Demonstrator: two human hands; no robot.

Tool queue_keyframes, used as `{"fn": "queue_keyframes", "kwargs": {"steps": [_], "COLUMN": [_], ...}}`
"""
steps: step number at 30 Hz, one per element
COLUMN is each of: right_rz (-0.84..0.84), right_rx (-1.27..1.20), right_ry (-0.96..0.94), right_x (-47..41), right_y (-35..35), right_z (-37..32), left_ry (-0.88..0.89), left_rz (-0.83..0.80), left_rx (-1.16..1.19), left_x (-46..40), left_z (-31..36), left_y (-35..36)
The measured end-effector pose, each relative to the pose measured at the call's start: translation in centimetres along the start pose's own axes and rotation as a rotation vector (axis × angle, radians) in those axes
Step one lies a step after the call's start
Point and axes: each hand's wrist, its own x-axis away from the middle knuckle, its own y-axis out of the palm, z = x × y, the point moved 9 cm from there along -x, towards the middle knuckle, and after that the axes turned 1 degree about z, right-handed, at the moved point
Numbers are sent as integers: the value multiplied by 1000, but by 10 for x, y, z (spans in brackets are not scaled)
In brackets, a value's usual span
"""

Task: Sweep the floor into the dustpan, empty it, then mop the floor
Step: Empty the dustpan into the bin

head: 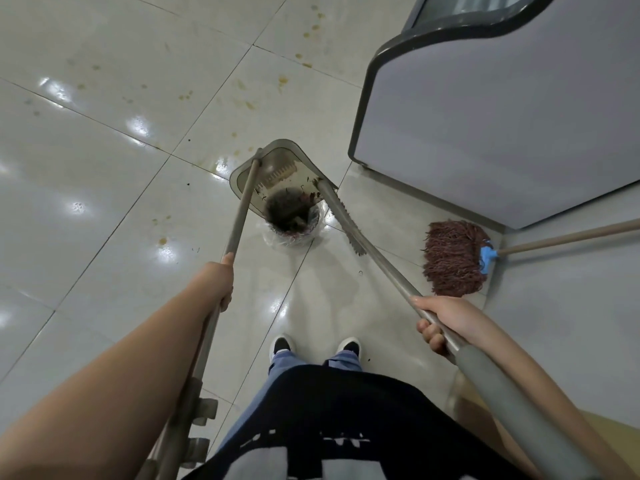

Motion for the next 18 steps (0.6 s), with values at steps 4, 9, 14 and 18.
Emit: {"fn": "queue_keyframes", "kwargs": {"steps": [4,9,14,18], "right_rz": [4,18,-11,-29], "right_rx": [-49,47,214,218], "right_ry": [30,37,81,112], "right_x": [-10,-18,-12,6], "right_y": [25,53,55,57], "right_z": [7,10,15,36], "left_ry": [1,-21,-17,-14], "left_rz": [-32,-50,-66,-76], "left_rx": [-44,-84,-65,-96], "left_x": [4,7,4,4], "left_z": [-3,-3,-4,-4], "left_y": [-1,-1,-2,-4]}}
